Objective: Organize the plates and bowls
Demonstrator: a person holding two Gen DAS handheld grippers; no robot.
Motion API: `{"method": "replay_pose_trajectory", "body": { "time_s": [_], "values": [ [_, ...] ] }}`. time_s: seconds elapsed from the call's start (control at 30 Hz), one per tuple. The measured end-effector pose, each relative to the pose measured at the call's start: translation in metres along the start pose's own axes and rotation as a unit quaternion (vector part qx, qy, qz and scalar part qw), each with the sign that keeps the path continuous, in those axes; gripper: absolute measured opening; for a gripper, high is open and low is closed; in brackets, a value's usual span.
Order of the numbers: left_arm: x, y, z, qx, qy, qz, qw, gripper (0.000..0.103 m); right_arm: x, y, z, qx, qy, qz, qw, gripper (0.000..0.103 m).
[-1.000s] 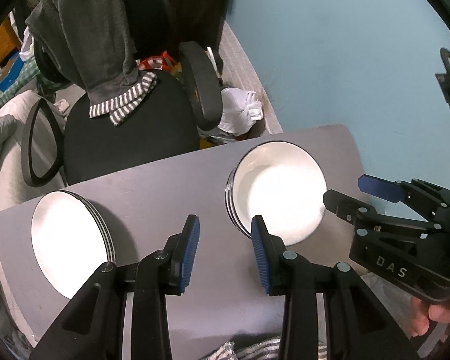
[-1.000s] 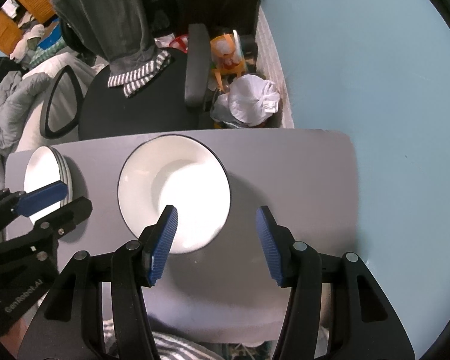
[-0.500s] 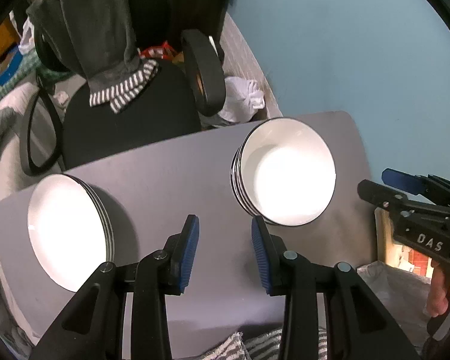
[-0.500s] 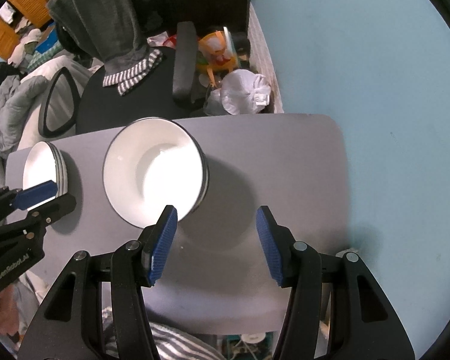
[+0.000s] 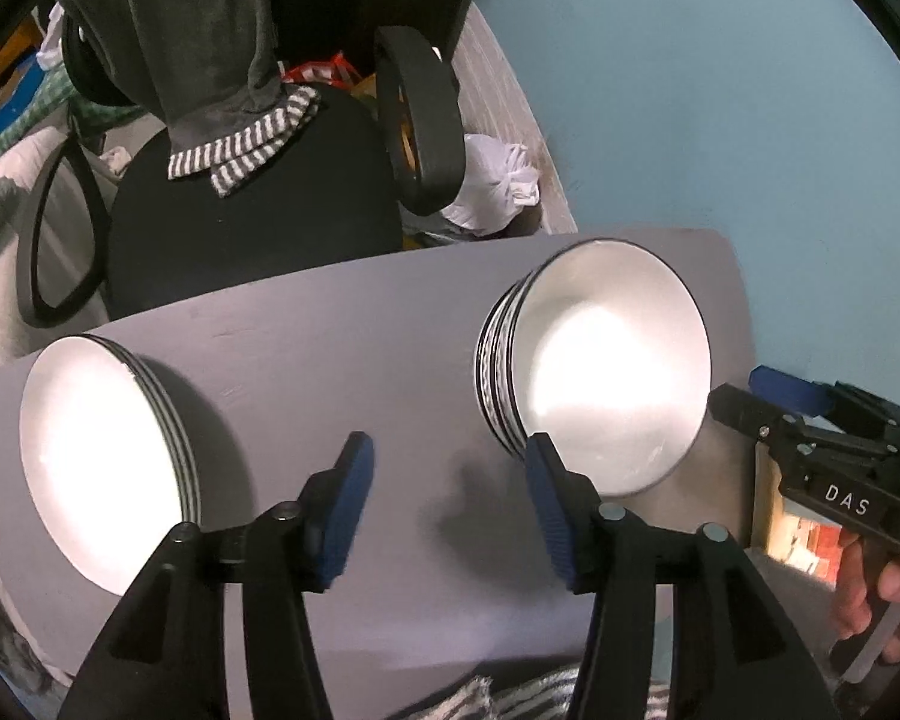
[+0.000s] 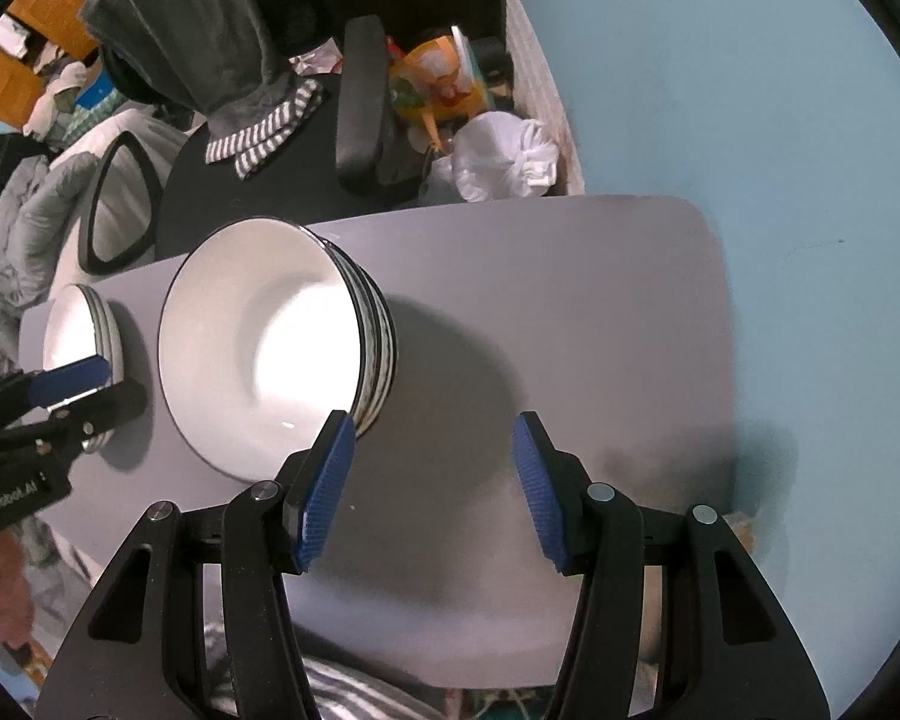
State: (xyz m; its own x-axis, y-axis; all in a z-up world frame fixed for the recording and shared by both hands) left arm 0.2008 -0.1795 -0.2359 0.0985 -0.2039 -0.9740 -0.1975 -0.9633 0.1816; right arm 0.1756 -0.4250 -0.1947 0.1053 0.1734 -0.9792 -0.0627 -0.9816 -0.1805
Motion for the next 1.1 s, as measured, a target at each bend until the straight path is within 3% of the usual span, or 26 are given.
{"method": "replay_pose_trajectory", "body": {
  "time_s": [0.13, 0.9, 1.1],
  "values": [
    [0.014, 0.000, -0.009, -0.013, -0.013, 0.010, 0.9998, 0.053, 0.007, 0.002, -0.009, 0.012, -0.012, -0.019, 1.000, 0.054],
    [0.063, -0.004, -0.032, -0.074, -0.077, 0.016, 0.9942, 0.053, 0.062, -0.010, -0.033, -0.011, -0.088, -0.032, 0.996, 0.055],
    [0.068, -0.001, -0.032, -0.083, -0.080, 0.041, 0.9925, 0.051, 0.063, -0.009, -0.035, -0.007, -0.093, -0.047, 0.995, 0.055]
  ]
}}
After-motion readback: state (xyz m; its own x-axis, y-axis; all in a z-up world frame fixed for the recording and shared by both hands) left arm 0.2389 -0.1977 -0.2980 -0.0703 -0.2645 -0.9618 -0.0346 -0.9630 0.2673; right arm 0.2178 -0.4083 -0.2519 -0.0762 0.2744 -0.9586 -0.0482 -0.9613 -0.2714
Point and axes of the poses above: each gripper's, at about its wrist camera, not at the fingertips, and x roughly the way its jaws point, y to its right, z to its underside, the point moved 2 cm from there along x, roughly the way its jaws point, and after that the axes turned 11 degrees about x, right-handed, at the moved point
